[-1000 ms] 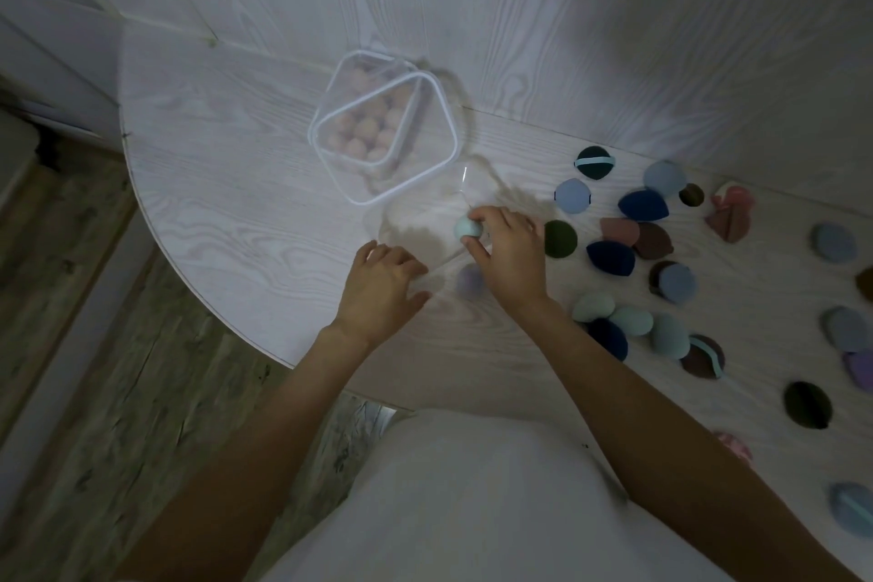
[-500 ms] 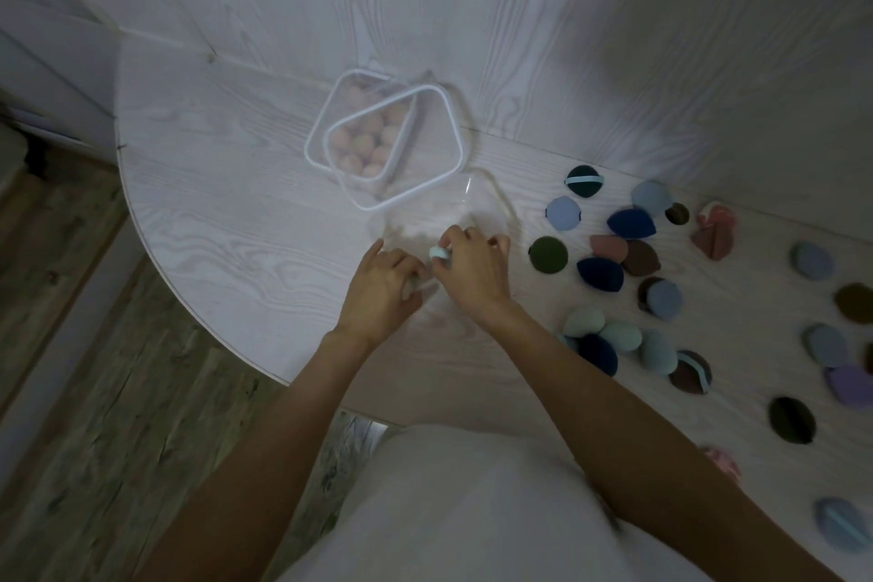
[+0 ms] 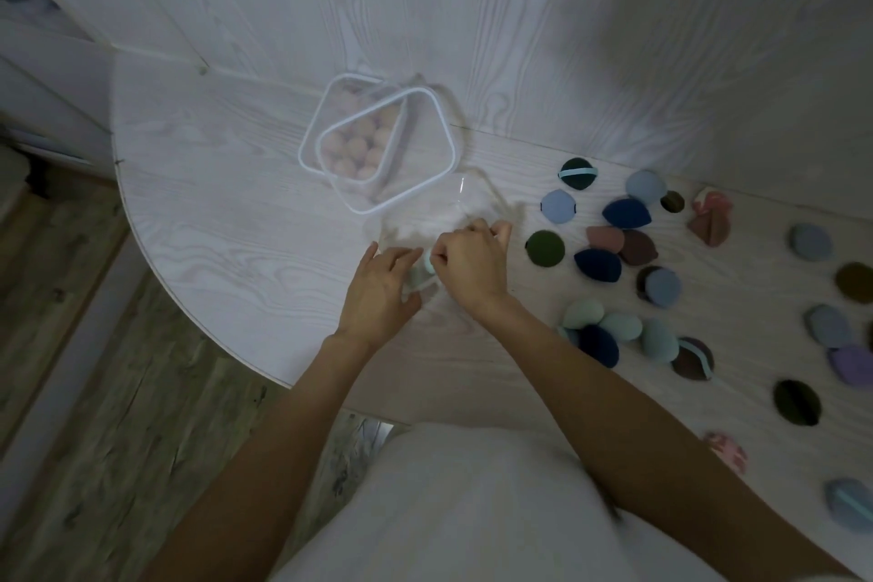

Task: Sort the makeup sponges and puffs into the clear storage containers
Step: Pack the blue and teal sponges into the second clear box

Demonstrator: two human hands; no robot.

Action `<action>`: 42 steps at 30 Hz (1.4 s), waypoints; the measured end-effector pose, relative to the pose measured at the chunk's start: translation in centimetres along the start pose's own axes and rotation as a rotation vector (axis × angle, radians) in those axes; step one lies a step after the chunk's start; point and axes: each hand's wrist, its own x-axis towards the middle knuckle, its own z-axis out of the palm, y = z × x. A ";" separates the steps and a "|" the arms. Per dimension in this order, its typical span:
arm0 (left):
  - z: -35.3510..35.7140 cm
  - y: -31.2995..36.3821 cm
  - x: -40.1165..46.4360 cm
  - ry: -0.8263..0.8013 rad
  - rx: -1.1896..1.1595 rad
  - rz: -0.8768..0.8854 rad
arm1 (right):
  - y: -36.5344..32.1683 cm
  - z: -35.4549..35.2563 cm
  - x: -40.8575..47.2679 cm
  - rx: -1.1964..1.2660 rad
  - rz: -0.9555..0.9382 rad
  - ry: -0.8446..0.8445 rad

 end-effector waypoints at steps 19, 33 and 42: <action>0.8 2.3 1.2 -0.128 0.015 0.066 | 15.4 -3.4 -8.5 -0.178 0.108 -0.401; 0.4 2.9 0.9 -0.163 0.099 0.005 | 6.3 -5.5 -1.7 0.372 -0.136 -0.063; 0.6 3.2 1.0 -0.197 -0.016 -0.051 | 5.0 -2.2 0.7 0.039 -0.108 -0.279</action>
